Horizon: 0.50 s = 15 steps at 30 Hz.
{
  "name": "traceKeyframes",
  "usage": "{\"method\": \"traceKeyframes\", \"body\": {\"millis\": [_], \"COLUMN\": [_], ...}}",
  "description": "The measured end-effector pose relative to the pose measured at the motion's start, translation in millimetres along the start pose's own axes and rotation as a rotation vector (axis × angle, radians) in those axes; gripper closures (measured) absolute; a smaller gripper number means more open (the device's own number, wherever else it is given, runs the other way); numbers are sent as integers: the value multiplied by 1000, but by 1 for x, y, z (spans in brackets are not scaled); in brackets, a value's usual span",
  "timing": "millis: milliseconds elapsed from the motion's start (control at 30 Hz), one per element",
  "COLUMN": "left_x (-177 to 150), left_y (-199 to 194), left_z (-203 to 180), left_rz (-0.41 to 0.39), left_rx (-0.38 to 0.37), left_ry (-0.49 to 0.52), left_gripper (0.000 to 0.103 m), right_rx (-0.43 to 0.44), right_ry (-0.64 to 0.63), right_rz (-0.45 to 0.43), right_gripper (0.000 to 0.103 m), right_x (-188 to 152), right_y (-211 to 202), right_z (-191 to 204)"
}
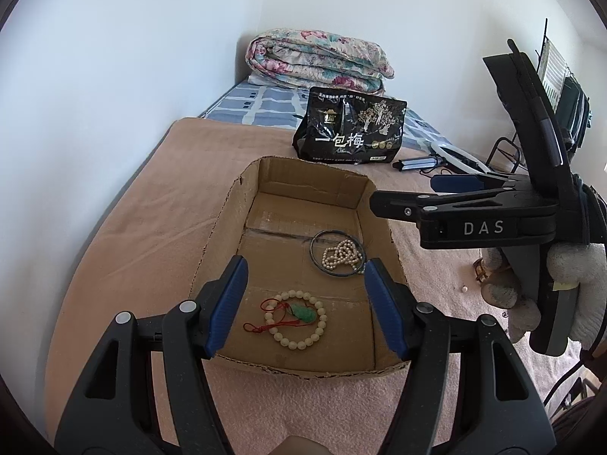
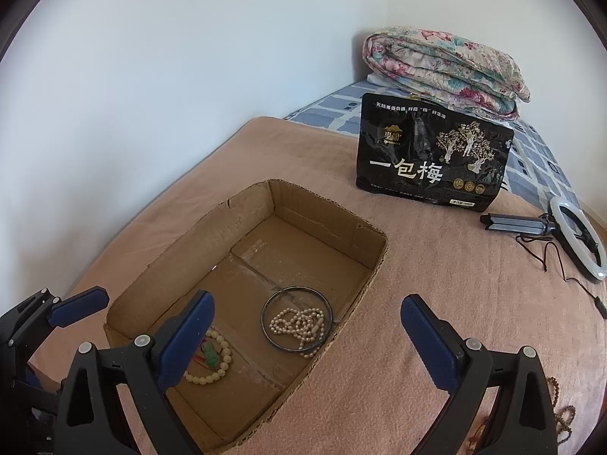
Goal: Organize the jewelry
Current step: 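Open the left tool to drop the pendant while the right tool releases the bangle in the box, then move the left tool to the pearl earring while the right tool approaches the red-strap watch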
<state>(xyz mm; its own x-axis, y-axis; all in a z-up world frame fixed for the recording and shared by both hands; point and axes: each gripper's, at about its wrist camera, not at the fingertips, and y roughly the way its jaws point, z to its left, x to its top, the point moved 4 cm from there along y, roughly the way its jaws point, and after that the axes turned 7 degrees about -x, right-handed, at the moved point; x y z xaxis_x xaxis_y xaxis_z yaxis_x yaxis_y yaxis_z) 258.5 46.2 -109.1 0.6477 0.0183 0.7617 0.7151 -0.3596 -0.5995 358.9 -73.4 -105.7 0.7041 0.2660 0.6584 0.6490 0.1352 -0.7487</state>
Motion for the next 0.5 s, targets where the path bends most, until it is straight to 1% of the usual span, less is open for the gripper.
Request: {"method": "traceKeyframes", "body": {"millis": [33,233,367,500], "left_x": [1,6,7,7], "left_y": [-2,-13,-15,-13], "left_z": [-2,-21,-41,-63], "left_rz": [-4,-25,-26,-21], "left_rx": [-1,-15,-37,-65], "left_ry": [0,11,31,53], "left_gripper": [37,37,37,37], "right_rx": [-4,-34,-73,-100], "right_ry": [1,-7,-11,27], "right_rz": [-6,-26,-32,-29], "right_gripper": [1,0,0,0], "right_x": [-2,-19,-38,-60], "right_y": [-5,-35,-54,-74], "right_z": [-2,-27,-55,-90]}}
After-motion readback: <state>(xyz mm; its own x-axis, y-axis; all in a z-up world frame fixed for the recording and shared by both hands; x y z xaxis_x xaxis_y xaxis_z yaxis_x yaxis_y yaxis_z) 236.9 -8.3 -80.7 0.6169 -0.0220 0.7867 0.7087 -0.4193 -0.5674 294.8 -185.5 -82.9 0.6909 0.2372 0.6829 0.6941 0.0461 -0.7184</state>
